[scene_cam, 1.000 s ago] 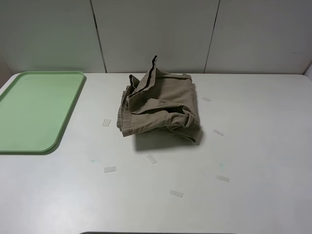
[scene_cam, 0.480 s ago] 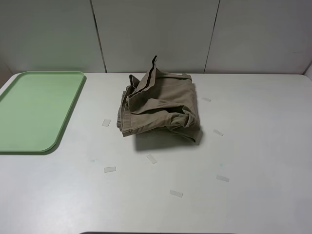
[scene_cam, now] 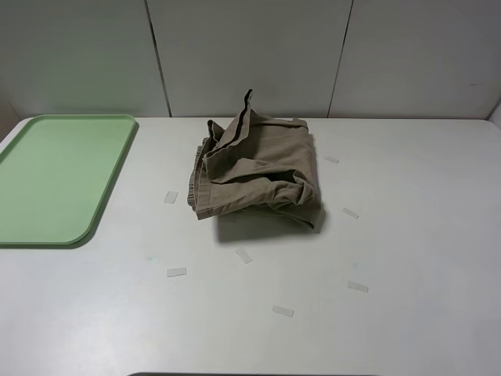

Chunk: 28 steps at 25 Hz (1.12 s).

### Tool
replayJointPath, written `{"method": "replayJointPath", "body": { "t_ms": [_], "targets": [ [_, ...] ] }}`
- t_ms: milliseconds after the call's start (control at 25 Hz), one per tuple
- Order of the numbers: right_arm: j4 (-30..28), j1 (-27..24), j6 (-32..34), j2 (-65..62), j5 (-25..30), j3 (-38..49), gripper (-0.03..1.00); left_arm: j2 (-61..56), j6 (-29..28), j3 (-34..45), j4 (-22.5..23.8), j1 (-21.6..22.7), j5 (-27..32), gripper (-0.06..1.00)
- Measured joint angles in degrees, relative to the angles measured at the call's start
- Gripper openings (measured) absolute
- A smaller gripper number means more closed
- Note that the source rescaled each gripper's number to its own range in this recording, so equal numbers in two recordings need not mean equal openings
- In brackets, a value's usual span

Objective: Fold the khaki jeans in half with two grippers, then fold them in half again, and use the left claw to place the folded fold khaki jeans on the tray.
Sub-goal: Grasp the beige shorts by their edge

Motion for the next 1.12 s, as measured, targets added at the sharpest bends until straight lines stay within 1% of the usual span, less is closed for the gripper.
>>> {"method": "replayJointPath", "body": {
  "t_ms": [200, 320, 400, 560, 640, 720, 760, 840, 880, 920, 960, 1000, 1120],
  "targets": [
    [0.0, 0.0, 0.0, 0.0, 0.0, 0.0, 1.00, 0.0, 0.0, 0.0, -0.2, 0.0, -1.6, 0.91],
    [0.0, 0.0, 0.0, 0.0, 0.0, 0.0, 1.00, 0.0, -2.4, 0.0, -1.9, 0.0, -3.4, 0.91],
    [0.0, 0.0, 0.0, 0.0, 0.0, 0.0, 1.00, 1.3, -5.6, 0.0, -2.8, 0.0, -3.7, 0.91],
    [0.0, 0.0, 0.0, 0.0, 0.0, 0.0, 1.00, 9.1, -15.2, -1.1, -4.7, -0.1, -5.0, 0.91],
    [0.0, 0.0, 0.0, 0.0, 0.0, 0.0, 1.00, 14.6, -19.5, -2.6, -6.9, -0.1, -6.3, 0.91],
    [0.0, 0.0, 0.0, 0.0, 0.0, 0.0, 1.00, 21.8, -20.7, -5.3, -10.0, -0.1, -7.7, 0.90],
    [0.0, 0.0, 0.0, 0.0, 0.0, 0.0, 1.00, 24.6, -20.2, -6.8, -11.8, -0.1, -8.6, 0.88],
    [0.0, 0.0, 0.0, 0.0, 0.0, 0.0, 1.00, 30.2, -17.2, -9.7, -15.8, -0.1, -10.7, 0.85],
    [0.0, 0.0, 0.0, 0.0, 0.0, 0.0, 1.00, 30.2, -17.2, -9.7, -15.8, -0.1, -10.7, 0.85],
    [0.0, 0.0, 0.0, 0.0, 0.0, 0.0, 1.00, 33.1, -15.1, -11.1, -18.4, -0.1, -12.2, 0.84],
    [0.0, 0.0, 0.0, 0.0, 0.0, 0.0, 1.00, 38.0, -10.7, -13.3, -23.9, -0.1, -15.3, 0.81],
    [0.0, 0.0, 0.0, 0.0, 0.0, 0.0, 1.00, 40.9, -8.6, -14.0, -27.6, -0.1, -16.6, 0.81],
    [0.0, 0.0, 0.0, 0.0, 0.0, 0.0, 1.00, 46.8, -1.7, -14.6, -36.8, 0.0, -20.9, 0.80]
  ]
}}
